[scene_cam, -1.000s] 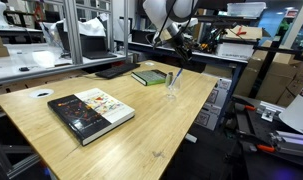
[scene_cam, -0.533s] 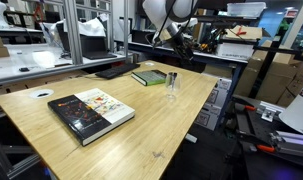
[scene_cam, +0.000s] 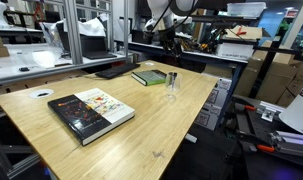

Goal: Place the blue marker inside the glass

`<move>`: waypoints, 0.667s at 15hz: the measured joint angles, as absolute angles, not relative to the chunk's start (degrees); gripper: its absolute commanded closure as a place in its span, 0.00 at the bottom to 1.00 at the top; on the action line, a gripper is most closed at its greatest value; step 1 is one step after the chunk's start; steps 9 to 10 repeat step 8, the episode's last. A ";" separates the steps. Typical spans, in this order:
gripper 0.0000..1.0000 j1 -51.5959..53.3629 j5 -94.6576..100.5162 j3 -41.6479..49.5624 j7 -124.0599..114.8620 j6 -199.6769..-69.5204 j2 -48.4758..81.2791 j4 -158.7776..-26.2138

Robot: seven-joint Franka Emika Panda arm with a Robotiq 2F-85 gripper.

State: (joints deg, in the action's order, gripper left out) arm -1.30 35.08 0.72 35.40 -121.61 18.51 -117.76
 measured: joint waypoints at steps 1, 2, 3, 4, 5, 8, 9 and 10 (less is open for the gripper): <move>0.00 -1.64 35.08 0.79 35.96 -124.04 17.50 -118.64; 0.00 -2.06 35.08 0.89 36.71 -126.21 16.49 -119.62; 0.00 -2.58 34.94 1.00 37.74 -128.06 15.50 -120.59; 0.00 -3.15 34.61 1.10 38.85 -129.54 14.69 -121.46; 0.00 -3.81 34.08 1.21 40.22 -130.83 13.82 -122.34; 0.00 -5.52 31.04 1.87 44.61 -134.11 11.69 -124.49; 0.00 -5.52 31.04 1.87 44.61 -134.11 11.69 -124.49; 0.00 -5.52 31.04 1.87 44.61 -134.11 11.69 -124.49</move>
